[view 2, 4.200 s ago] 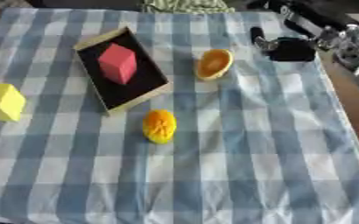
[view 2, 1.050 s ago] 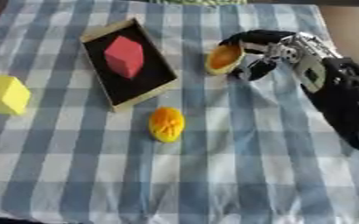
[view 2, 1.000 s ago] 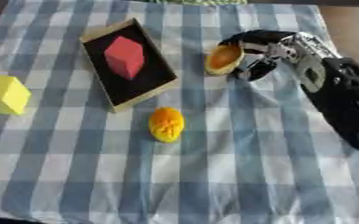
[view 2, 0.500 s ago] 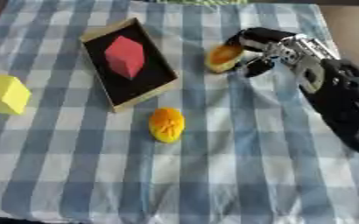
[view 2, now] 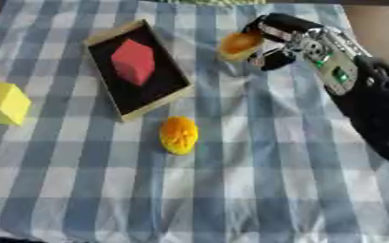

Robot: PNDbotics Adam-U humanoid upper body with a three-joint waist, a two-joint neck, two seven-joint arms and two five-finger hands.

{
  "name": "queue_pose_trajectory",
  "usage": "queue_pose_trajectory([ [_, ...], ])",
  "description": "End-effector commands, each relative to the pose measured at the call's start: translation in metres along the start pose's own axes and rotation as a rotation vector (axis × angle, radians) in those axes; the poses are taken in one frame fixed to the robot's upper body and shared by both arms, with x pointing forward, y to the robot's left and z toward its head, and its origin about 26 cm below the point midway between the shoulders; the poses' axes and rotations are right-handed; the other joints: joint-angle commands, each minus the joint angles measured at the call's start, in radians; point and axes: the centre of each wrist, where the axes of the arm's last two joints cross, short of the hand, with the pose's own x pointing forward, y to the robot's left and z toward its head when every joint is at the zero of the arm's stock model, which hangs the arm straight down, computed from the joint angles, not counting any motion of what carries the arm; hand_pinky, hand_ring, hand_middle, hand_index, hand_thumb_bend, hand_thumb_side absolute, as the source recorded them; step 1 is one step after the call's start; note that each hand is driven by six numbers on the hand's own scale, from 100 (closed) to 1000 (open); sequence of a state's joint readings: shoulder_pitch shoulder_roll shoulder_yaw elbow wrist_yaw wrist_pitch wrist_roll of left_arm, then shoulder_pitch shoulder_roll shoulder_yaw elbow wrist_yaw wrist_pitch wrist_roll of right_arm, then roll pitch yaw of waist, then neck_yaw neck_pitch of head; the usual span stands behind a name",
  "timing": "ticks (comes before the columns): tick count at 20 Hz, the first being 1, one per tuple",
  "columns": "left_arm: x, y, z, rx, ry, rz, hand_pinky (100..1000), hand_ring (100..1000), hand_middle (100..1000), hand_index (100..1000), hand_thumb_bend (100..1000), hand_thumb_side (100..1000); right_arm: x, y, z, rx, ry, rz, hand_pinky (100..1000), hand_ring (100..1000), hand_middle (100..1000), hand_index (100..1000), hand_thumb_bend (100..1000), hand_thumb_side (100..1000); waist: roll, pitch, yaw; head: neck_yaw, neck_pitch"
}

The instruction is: Pick up objects on the table and place them in the box.

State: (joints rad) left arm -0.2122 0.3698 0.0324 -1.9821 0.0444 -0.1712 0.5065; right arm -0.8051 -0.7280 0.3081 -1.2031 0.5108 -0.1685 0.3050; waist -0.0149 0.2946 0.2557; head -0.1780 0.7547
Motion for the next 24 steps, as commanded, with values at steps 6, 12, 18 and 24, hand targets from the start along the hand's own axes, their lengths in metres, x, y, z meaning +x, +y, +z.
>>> queue_pose_trajectory([
  [6,0.008,-0.001,-0.007,-0.027,-0.042,0.001,780,745,784,840,248,555,0.050,-0.050,-0.026,-0.095,-0.140,0.069,866,790,572,683,100,100,-0.015,-0.021,0.006,-0.013,-0.007],
  [12,0.011,-0.007,-0.011,-0.051,-0.058,0.027,780,745,784,840,252,549,0.077,-0.042,-0.065,-0.059,-0.203,0.068,868,789,578,690,100,100,-0.018,-0.024,0.038,-0.046,-0.013],
  [18,0.014,-0.015,-0.015,-0.082,-0.073,0.059,780,744,784,840,251,549,0.074,-0.023,-0.090,-0.074,-0.160,0.040,874,793,583,693,100,100,-0.024,-0.012,0.081,-0.086,-0.028],
  [24,0.016,-0.019,-0.017,-0.090,-0.077,0.081,780,744,784,840,250,551,0.071,-0.010,-0.102,-0.109,-0.126,0.020,877,792,582,691,100,100,-0.027,0.000,0.099,-0.096,-0.036],
])
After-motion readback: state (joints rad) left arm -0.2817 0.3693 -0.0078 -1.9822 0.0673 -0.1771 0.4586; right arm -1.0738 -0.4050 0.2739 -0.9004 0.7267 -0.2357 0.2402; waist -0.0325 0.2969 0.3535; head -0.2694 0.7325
